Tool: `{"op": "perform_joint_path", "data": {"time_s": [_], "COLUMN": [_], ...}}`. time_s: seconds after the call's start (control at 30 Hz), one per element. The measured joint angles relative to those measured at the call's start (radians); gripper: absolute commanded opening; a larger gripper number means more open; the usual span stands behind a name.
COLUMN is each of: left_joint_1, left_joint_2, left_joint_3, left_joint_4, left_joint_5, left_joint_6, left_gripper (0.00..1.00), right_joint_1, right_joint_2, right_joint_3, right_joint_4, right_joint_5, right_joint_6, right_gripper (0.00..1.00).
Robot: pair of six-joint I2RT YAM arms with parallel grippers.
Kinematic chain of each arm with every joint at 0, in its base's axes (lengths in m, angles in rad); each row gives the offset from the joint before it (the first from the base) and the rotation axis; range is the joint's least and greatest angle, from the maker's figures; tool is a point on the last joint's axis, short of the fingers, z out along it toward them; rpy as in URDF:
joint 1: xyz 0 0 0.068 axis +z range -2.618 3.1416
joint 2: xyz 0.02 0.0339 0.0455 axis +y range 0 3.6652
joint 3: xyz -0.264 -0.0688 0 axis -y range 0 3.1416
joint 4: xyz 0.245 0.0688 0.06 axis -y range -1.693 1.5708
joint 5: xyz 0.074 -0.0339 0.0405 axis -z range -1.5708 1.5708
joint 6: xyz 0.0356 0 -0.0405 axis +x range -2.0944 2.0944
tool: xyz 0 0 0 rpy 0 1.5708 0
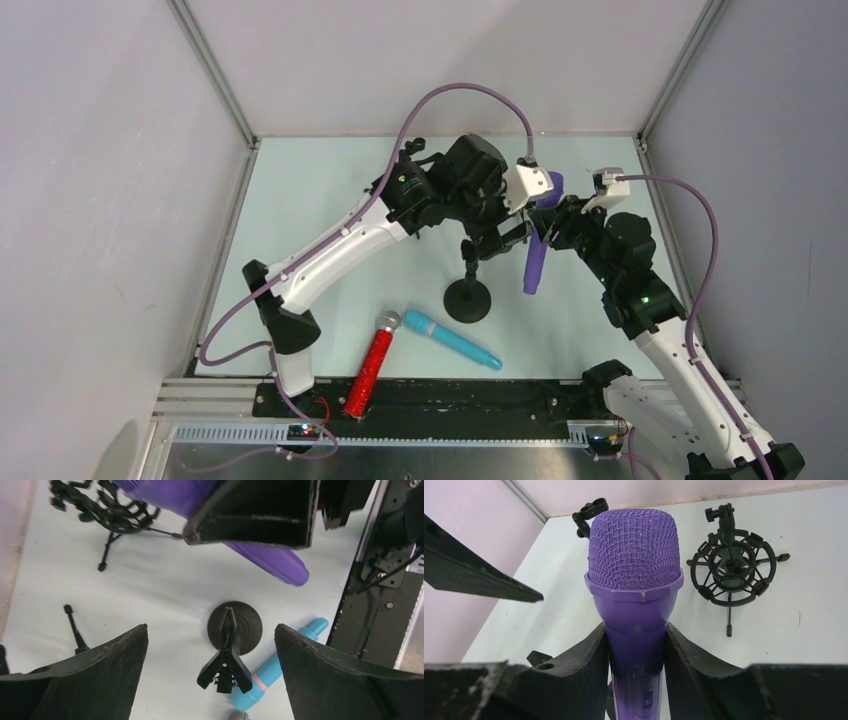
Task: Attach the microphones to the stand
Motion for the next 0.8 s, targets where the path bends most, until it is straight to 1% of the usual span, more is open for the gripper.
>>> {"op": "perform_joint_path", "data": {"time_s": [0.13, 0.33, 0.43, 0.53, 0.8], "left_joint_1": [-0.002, 0.0, 0.015, 0.051, 0.176], "left_joint_2": [0.0, -0.017, -0.052, -0.105, -0.277], "left_joint_3": [0.034, 0.008, -0.042, -0.108, -0.361], "left_joint_4": [0.039, 0.132, 0.167, 0.208, 0.326], "left_joint_5": [-0.065, -0.192, -0.211, -0.195, -0.137], "left_joint_6": [-0.022, -0.068, -0.094, -0.135, -0.239], "left_gripper": [1.0, 1.0, 1.0, 0.99, 1.0], "right_joint_1": [0.0, 0.0, 0.0, 0.0, 0.0], "right_joint_2": [-0.003, -0.014, -0.014, -0.014, -0.014], "right_joint_3": [0.0, 0.0, 0.0, 0.0, 0.0], "right_joint_4": [0.0, 0.0, 0.0, 0.0, 0.0], "right_joint_5": [-0.009, -0.016, -0.017, -0.019, -0.024], "right_joint_6": [0.0, 0.003, 0.004, 0.005, 0.006], "right_gripper": [0.0, 0.0, 0.0, 0.0, 0.0]}}
